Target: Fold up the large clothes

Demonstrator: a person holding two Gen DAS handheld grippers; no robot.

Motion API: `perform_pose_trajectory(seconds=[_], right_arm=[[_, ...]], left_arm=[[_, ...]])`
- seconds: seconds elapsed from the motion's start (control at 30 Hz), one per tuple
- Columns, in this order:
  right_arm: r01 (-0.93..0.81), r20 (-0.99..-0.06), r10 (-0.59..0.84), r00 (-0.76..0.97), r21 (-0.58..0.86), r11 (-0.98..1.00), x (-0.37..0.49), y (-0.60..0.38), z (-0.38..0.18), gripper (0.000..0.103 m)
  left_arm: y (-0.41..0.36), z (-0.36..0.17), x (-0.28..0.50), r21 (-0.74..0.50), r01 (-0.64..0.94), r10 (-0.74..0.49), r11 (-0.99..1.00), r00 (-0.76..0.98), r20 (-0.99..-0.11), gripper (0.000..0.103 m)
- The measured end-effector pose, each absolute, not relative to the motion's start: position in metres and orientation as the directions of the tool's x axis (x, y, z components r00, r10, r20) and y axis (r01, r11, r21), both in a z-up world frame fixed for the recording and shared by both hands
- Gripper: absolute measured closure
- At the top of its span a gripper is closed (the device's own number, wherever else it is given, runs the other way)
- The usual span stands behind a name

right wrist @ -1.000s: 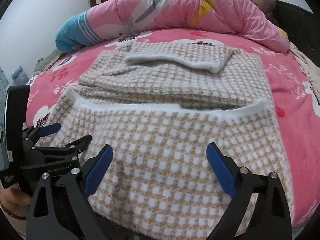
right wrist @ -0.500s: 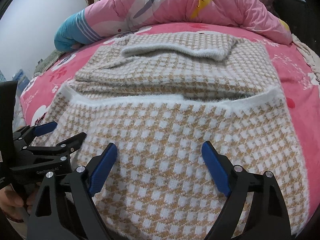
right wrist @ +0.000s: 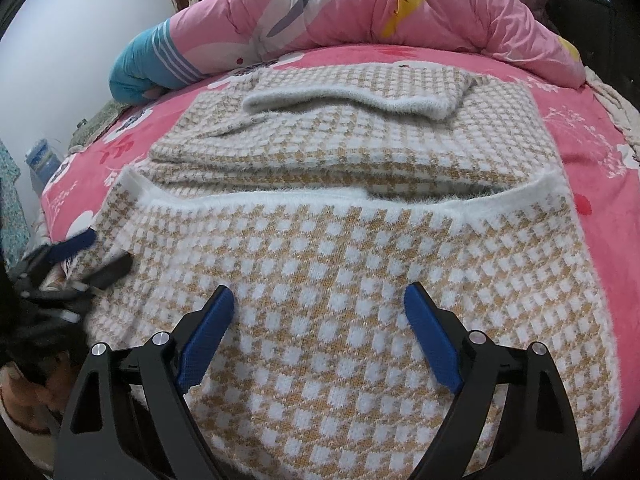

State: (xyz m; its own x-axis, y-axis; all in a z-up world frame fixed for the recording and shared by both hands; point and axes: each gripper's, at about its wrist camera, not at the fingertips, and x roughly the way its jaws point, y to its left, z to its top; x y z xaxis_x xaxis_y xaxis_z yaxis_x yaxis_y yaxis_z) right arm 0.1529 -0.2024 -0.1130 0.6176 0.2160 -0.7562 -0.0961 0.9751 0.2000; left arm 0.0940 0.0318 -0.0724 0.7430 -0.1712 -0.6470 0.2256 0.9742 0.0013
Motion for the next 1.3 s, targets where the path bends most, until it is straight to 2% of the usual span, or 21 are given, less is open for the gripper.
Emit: perform_pose_trajectory(seconds=[0.1, 0.17, 0.2, 0.23, 0.43, 0.53, 0.7, 0.87, 1.03, 1.2, 1.3], right_arm=[[-0.099, -0.757, 0.217, 0.616, 0.199, 0.975, 0.154, -0.203, -0.113, 0.016], [-0.099, -0.757, 0.217, 0.616, 0.199, 0.975, 0.154, -0.203, -0.113, 0.016], [-0.100, -0.757, 0.218, 0.616, 0.199, 0.975, 0.154, -0.202, -0.113, 0.016], [-0.100, -0.758, 0.218, 0.615, 0.200, 0.975, 0.154, -0.202, -0.113, 0.016], [-0.101, -0.759, 0.218, 0.613, 0.199, 0.975, 0.156, -0.202, -0.113, 0.016], [-0.100, -0.758, 0.217, 0.615, 0.198, 0.975, 0.156, -0.202, -0.113, 0.016], [-0.099, -0.760, 0.214, 0.614, 0.194, 0.976, 0.156, -0.202, -0.113, 0.016], [-0.098, -0.760, 0.212, 0.615, 0.193, 0.976, 0.157, -0.202, -0.113, 0.016], [-0.100, -0.758, 0.213, 0.616, 0.193, 0.976, 0.157, -0.202, -0.113, 0.016], [-0.099, -0.756, 0.213, 0.619, 0.194, 0.976, 0.156, -0.201, -0.114, 0.016], [-0.098, -0.755, 0.212, 0.620, 0.193, 0.976, 0.155, -0.201, -0.114, 0.016]], left_arm=[[0.053, -0.070, 0.102, -0.030, 0.212, -0.181, 0.977, 0.745, -0.642, 0.008], [0.066, -0.073, 0.110, -0.057, 0.211, -0.197, 0.976, 0.740, -0.643, 0.018], [0.071, -0.076, 0.114, -0.080, 0.215, -0.214, 0.973, 0.727, -0.653, 0.029], [0.076, -0.079, 0.121, -0.101, 0.221, -0.232, 0.970, 0.715, -0.660, 0.034], [0.090, -0.084, 0.136, -0.129, 0.256, -0.277, 0.958, 0.705, -0.653, 0.055], [0.091, -0.078, 0.134, -0.157, 0.310, -0.338, 0.937, 0.702, -0.627, 0.055], [0.085, -0.080, 0.155, -0.162, 0.333, -0.353, 0.929, 0.666, -0.657, 0.056], [0.084, -0.080, 0.185, -0.267, 0.384, -0.458, 0.884, 0.593, -0.663, 0.057], [0.083, -0.080, 0.181, -0.312, 0.420, -0.510, 0.852, 0.531, -0.677, 0.057], [0.090, -0.091, 0.174, -0.296, 0.342, -0.439, 0.892, 0.500, -0.747, 0.057], [0.085, -0.093, 0.168, -0.265, 0.334, -0.410, 0.905, 0.517, -0.751, 0.058]])
